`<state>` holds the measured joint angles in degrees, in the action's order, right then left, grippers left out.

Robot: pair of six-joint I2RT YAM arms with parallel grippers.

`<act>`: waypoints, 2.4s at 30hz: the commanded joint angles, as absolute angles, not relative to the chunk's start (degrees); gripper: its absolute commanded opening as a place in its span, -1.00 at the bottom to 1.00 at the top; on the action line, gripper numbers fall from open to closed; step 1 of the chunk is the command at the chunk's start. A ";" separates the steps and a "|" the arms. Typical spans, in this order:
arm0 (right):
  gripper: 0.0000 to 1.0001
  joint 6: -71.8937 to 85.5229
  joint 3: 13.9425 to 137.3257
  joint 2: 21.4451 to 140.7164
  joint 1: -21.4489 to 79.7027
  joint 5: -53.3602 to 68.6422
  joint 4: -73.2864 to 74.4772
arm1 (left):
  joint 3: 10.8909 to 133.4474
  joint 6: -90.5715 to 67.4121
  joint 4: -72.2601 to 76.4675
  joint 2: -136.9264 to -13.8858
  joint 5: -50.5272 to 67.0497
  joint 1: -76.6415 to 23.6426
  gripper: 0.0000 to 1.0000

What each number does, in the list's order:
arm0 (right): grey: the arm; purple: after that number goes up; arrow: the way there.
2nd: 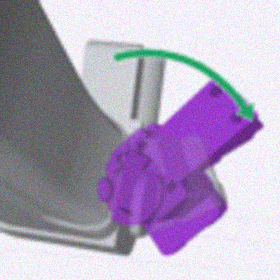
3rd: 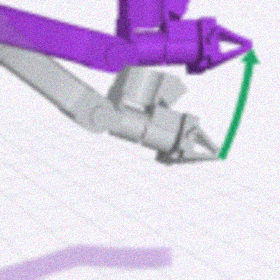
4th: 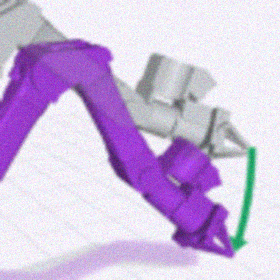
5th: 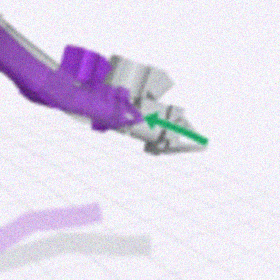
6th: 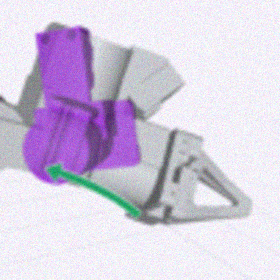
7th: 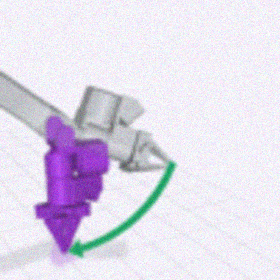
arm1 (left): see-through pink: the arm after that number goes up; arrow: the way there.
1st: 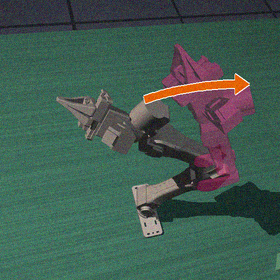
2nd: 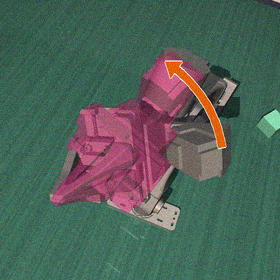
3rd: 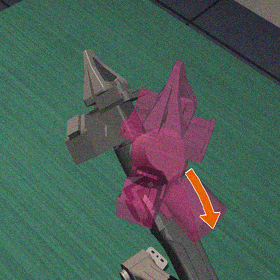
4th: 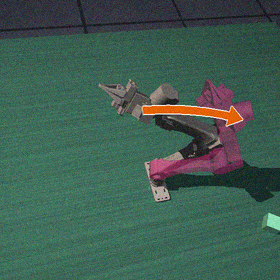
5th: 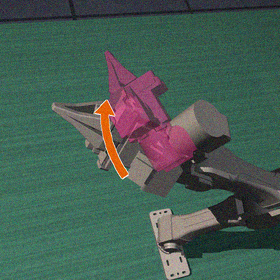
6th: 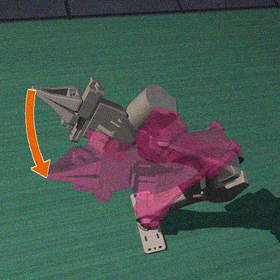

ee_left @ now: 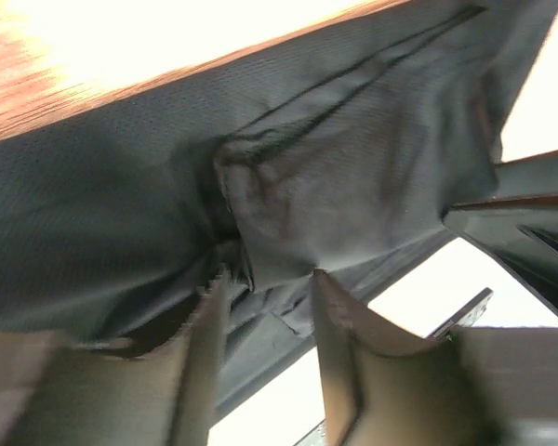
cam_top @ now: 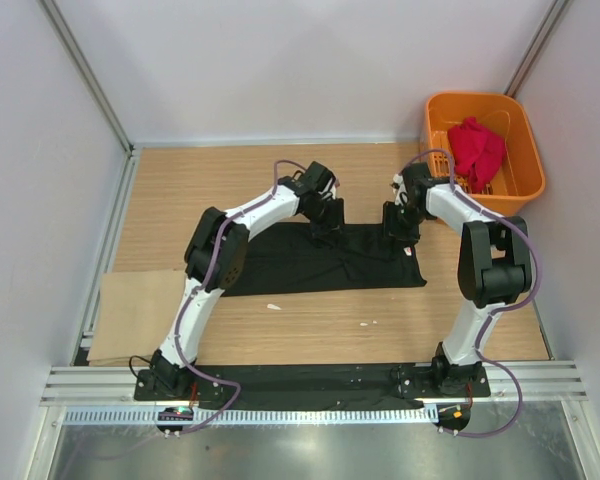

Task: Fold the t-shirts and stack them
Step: Fold the tshirt

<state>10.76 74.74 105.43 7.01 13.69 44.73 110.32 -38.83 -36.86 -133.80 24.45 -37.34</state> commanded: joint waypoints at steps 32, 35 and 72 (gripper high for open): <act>1.00 70.73 80.76 98.25 27.68 -23.80 50.43 | 82.20 -30.49 -50.01 -81.66 5.80 -24.26 1.00; 0.99 77.24 83.49 103.61 28.47 -23.91 55.44 | 78.59 -31.29 -49.66 -77.35 4.75 -23.91 0.99; 0.99 15.47 131.04 138.80 21.45 -19.07 36.38 | 96.76 -16.35 -55.02 -118.46 -2.72 -22.24 0.99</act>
